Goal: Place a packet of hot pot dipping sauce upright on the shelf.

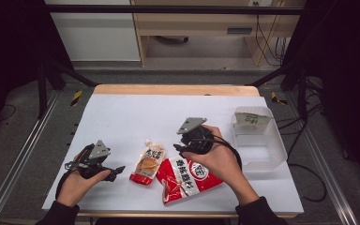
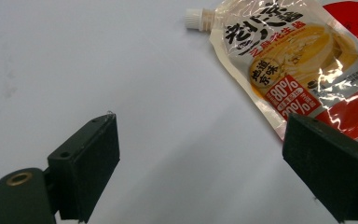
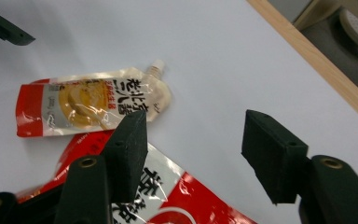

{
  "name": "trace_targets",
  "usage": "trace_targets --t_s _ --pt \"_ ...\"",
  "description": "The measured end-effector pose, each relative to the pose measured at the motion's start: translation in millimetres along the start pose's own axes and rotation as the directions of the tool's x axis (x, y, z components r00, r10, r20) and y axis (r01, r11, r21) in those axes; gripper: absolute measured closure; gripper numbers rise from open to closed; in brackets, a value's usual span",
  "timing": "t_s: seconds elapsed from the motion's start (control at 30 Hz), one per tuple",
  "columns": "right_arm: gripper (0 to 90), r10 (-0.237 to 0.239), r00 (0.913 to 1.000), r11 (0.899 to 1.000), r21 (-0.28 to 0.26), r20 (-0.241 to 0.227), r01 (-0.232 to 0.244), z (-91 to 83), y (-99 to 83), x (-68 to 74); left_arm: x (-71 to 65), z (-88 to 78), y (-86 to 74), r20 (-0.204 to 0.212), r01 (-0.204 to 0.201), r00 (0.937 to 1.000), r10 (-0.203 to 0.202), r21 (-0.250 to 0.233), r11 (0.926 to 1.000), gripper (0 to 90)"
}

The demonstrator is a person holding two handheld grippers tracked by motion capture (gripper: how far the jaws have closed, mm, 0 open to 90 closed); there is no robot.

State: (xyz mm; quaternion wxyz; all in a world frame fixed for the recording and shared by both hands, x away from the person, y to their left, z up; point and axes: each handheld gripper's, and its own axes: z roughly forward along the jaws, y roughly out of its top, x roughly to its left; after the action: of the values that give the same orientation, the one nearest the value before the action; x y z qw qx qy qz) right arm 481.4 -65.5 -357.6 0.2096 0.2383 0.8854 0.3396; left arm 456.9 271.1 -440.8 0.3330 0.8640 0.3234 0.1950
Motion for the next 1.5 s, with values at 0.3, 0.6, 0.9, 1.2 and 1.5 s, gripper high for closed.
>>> trace_targets --t_s 0.3,0.6,0.9,1.2,1.5 --pt "51.7 0.014 0.9992 1.000 0.020 -0.037 -0.013 39.5 15.8 10.4 5.3 -1.1 -3.0 -0.021 0.014 0.9997 -0.014 -0.007 0.9999 11.5" --pt "57.3 0.033 0.9983 0.998 0.047 -0.048 -0.031 69.3 12.6 18.2 3.3 -2.0 -1.7 -0.025 0.007 0.9997 -0.007 -0.010 0.9999 11.7" --pt "55.8 0.095 0.9943 0.992 0.083 -0.050 -0.090 102.1 9.2 15.5 4.8 -2.0 -2.3 -0.026 0.013 0.9996 -0.013 -0.013 0.9998 11.9" --pt "53.4 0.132 0.9898 0.985 0.115 -0.052 -0.126 114.9 4.1 17.4 3.6 -2.2 -1.4 -0.024 0.007 0.9997 -0.007 -0.015 0.9999 11.9" --pt "51.3 0.178 0.9824 0.978 0.123 -0.058 -0.170 126.4 -0.6 17.8 3.8 -2.9 -1.3 -0.024 0.006 0.9997 -0.006 -0.016 0.9999 12.1"
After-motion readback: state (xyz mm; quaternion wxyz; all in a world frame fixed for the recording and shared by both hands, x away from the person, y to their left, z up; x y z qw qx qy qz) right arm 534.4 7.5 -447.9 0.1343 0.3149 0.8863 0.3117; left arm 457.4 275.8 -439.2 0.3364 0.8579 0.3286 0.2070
